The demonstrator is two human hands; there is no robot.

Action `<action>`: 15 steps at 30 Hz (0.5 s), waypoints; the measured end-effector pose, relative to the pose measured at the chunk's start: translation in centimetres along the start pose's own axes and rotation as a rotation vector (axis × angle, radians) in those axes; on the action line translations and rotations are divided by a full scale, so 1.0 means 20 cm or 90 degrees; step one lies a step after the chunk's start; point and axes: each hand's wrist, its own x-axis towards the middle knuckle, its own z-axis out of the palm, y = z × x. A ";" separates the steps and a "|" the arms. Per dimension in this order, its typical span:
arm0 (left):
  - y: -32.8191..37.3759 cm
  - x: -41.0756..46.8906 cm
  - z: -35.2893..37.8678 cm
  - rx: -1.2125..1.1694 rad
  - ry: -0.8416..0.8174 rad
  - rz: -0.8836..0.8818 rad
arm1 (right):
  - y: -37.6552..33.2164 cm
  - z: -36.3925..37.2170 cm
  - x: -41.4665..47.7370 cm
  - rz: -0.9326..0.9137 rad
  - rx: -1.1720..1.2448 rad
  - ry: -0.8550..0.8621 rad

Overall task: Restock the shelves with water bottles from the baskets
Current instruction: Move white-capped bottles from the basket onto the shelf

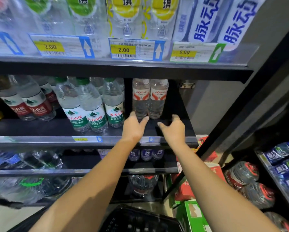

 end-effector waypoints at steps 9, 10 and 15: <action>-0.20 -0.72 0.04 0.457 0.018 0.111 | 0.31 -0.17 -0.64 -0.197 -0.197 0.005; -0.24 -0.80 0.05 0.496 0.002 0.102 | 0.36 -0.16 -0.72 -0.193 -0.226 -0.017; -0.45 -1.22 0.15 0.552 -0.006 0.073 | 0.66 -0.10 -1.10 -0.132 -0.296 -0.140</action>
